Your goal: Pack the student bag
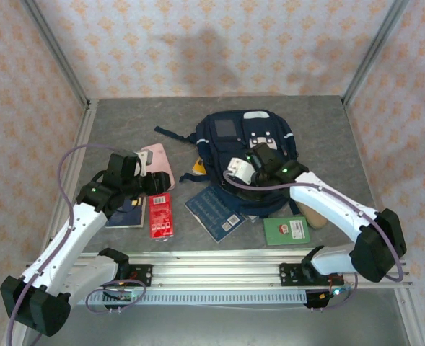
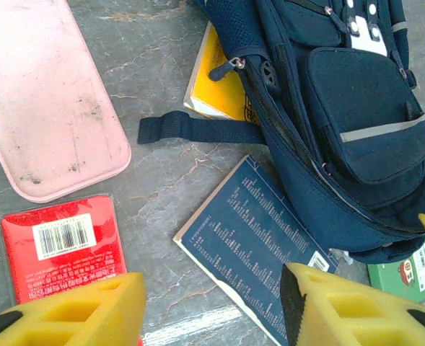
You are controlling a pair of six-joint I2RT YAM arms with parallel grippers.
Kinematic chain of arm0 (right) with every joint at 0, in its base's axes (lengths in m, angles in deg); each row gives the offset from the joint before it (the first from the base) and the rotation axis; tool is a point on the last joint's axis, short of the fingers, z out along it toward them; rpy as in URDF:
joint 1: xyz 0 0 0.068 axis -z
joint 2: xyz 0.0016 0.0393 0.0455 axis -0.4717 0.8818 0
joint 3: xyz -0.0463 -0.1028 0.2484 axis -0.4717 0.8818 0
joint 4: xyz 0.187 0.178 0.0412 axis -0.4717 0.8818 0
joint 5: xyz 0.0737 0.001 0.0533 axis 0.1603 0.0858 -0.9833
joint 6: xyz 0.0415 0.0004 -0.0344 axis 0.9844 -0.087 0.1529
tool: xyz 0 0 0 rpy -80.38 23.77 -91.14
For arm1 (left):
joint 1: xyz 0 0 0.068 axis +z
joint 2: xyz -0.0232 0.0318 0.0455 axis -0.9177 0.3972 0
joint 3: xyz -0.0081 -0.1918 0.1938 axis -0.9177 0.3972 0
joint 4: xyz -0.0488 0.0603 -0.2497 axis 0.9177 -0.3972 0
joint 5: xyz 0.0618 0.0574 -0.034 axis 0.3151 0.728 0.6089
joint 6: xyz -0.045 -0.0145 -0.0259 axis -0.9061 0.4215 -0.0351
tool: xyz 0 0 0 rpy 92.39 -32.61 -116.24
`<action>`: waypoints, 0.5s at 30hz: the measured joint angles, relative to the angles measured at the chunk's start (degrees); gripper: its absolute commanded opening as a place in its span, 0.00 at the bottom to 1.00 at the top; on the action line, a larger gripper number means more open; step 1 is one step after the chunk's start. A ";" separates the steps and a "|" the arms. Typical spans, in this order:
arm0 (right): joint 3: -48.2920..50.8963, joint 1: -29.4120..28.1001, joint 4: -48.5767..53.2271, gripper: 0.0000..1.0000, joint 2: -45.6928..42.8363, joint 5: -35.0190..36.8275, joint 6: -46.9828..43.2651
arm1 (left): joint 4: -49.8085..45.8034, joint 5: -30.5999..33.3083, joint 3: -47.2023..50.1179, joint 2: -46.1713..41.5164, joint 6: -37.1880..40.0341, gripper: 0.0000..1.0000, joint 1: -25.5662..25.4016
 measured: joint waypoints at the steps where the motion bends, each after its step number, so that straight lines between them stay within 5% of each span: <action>1: 0.00 1.09 1.14 0.72 0.00 0.26 -1.79 | 0.00 0.00 0.00 0.00 0.02 0.53 0.00; 11: 3.37 2.54 4.13 0.72 1.11 0.37 -8.57 | 0.04 -0.11 0.09 0.00 0.13 0.53 0.00; 13: 3.41 2.36 2.80 0.65 3.21 0.07 -8.33 | 0.04 -0.11 0.39 0.00 0.11 0.53 0.00; 15: 3.32 1.77 1.11 0.43 5.90 -0.13 -7.93 | 0.04 -0.11 0.59 0.13 0.13 0.53 0.00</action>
